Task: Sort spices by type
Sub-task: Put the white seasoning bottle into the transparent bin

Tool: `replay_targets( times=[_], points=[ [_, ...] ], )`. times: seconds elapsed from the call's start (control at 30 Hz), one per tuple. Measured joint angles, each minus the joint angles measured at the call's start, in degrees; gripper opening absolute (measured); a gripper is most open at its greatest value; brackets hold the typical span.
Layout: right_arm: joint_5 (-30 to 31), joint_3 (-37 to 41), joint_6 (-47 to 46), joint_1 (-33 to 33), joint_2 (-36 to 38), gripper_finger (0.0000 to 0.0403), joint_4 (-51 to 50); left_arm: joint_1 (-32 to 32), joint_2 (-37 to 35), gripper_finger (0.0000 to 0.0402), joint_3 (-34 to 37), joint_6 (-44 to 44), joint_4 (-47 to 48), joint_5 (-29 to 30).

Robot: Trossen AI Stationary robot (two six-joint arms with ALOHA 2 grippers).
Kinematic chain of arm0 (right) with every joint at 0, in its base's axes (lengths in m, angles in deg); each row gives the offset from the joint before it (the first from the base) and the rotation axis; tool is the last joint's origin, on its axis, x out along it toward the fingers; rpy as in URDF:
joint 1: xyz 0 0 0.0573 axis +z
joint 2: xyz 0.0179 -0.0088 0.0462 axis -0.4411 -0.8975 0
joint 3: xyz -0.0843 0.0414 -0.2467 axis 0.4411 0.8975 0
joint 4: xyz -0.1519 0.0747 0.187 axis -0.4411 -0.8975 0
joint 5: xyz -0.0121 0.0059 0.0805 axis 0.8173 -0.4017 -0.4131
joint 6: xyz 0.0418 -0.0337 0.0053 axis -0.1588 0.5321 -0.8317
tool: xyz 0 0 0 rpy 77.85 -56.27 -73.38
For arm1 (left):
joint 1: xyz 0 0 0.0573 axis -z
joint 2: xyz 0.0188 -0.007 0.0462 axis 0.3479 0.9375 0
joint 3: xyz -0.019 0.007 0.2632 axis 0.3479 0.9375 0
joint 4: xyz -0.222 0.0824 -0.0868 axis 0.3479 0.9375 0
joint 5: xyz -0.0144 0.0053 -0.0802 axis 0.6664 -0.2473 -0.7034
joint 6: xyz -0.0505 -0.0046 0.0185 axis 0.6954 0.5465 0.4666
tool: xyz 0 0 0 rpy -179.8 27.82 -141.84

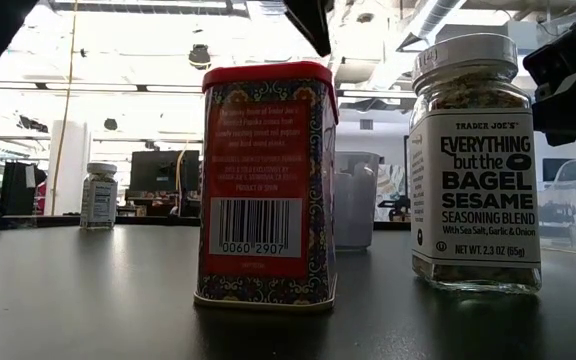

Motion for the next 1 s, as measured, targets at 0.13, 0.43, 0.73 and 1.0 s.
replay_targets(
  times=[0.13, 0.43, 0.73, 1.0],
  points=[
    [0.0, 0.0, 0.0, 0.0, 0.0, 0.0384, 0.0, -1.8, -10.1, 0.0231, 15.9, -0.5, -10.8, 0.1],
    [0.0, 0.0, 0.0, 0.0, 0.0, 0.0384, 0.0, -6.3, -43.6, 0.0231, 62.1, 2.9, -40.6, 0.3],
    [0.0, 0.0, 0.0, 0.0, 0.0, 0.0384, 0.0, -7.0, -69.9, 0.0231, 83.2, 9.4, -47.6, 0.8],
    [0.0, 0.0, 0.0, 0.0, 0.0, 0.0384, 0.0, -6.9, -85.5, 0.0231, 90.7, 16.5, -47.5, 4.5]
  ],
)
